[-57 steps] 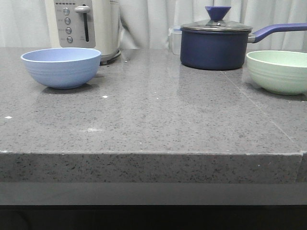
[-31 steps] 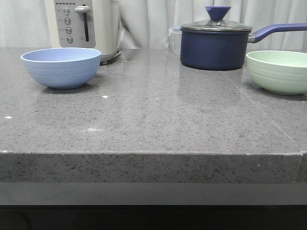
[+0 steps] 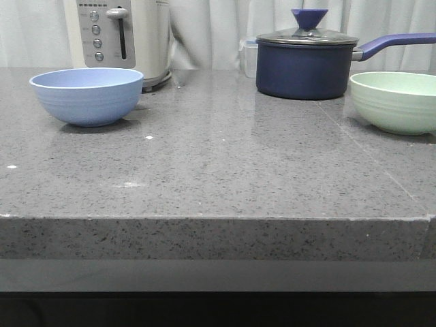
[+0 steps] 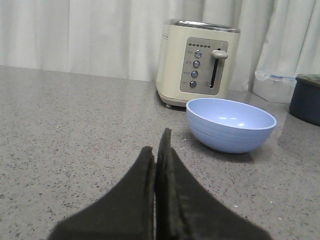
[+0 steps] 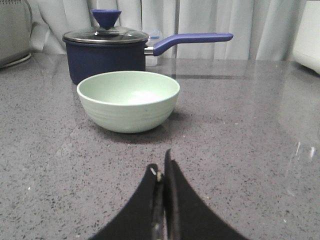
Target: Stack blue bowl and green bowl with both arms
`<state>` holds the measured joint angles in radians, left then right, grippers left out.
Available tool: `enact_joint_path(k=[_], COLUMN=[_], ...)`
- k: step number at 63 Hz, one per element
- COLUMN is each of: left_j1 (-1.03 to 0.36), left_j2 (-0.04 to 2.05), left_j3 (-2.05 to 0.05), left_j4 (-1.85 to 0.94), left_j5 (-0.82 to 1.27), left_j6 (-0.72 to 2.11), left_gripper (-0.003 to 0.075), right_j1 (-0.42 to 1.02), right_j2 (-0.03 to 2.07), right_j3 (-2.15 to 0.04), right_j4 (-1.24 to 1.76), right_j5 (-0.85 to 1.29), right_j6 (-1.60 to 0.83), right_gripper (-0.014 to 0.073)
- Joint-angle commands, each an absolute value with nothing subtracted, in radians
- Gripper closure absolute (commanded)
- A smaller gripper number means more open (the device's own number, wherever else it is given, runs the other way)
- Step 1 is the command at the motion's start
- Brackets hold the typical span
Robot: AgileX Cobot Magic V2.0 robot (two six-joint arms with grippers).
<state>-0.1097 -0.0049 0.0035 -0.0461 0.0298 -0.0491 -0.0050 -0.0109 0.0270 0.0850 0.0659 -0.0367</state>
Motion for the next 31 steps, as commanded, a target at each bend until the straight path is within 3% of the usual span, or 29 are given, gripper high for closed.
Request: enact_joint_path(k=[1,13,31], left_j1=[-0.108,-0.108,-0.108], left_j2=[-0.022,-0.022,0.048], left_j3=[0.008,-0.064,-0.409], left_j4=[-0.047,-0.069,-0.069], left_j5=[-0.083,-0.077,0.260], left_j6=[-0.057,-0.057,-0.057], left_gripper=[0.0740,0.0740,0.0740], right_j1=[-0.012,-0.012,-0.012], right_j2=[-0.030,-0.030,0.050], right_j3=[0.011,-0.067,-0.403], right_j4=[0.076,0.076,0.074], right_j5=[-0.026,0.065,0.342], right_j6=[-0.040,-0.040,-0.040], right_gripper=[0.0648,0.0648,0.0648])
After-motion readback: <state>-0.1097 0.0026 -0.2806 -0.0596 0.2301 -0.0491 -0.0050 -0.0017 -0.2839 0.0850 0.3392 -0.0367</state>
